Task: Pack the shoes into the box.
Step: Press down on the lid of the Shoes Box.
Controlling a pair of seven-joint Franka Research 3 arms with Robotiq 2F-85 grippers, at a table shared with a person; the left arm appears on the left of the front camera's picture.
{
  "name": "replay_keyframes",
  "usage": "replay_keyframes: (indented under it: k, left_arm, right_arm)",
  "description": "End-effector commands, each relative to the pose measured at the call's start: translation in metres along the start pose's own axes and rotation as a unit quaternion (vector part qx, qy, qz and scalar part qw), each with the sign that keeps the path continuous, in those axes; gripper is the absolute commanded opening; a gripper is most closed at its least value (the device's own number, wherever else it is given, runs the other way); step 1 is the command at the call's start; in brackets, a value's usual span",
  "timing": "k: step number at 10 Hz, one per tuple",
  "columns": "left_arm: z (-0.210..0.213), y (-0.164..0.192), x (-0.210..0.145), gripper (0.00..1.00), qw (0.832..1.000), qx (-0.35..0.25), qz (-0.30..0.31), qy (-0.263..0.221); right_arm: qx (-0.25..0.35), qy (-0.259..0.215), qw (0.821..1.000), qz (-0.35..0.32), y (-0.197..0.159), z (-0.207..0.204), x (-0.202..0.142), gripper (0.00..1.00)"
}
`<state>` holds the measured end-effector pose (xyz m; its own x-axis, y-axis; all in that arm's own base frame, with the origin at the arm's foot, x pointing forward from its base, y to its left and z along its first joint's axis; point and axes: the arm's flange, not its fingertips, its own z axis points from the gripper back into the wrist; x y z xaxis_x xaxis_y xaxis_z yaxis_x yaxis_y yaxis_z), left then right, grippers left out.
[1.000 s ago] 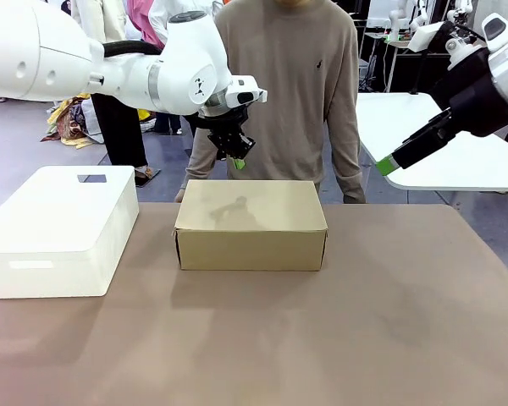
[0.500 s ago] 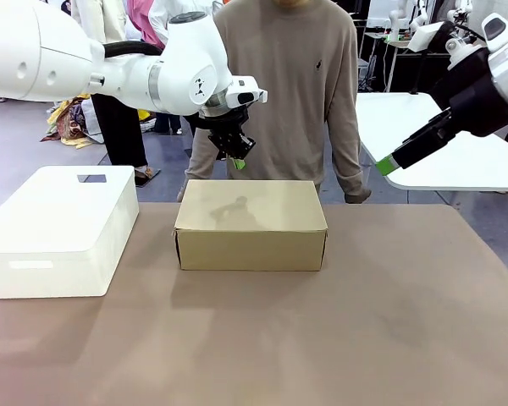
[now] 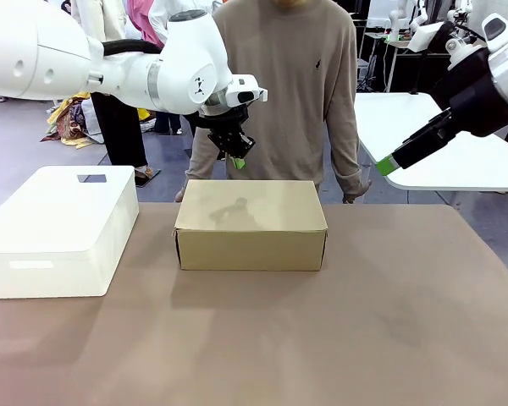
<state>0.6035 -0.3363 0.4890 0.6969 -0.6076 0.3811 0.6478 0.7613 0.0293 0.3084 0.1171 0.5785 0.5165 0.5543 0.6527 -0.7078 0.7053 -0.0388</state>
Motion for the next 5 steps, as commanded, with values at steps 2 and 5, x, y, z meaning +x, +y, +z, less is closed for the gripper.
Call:
replay_keyframes:
  k: [2,5]
  left_arm:
    - [0.052,-0.02,-0.066,0.0,0.999,0.05,-0.002,0.012]
    - [0.091,-0.031,-0.118,0.0,0.998,0.056,0.011,-0.01]
  right_arm:
    - [-0.01,-0.003,1.0,-0.009,0.001,-0.003,0.0,1.0]
    - [-0.01,-0.003,1.0,-0.009,0.001,-0.003,0.0,1.0]
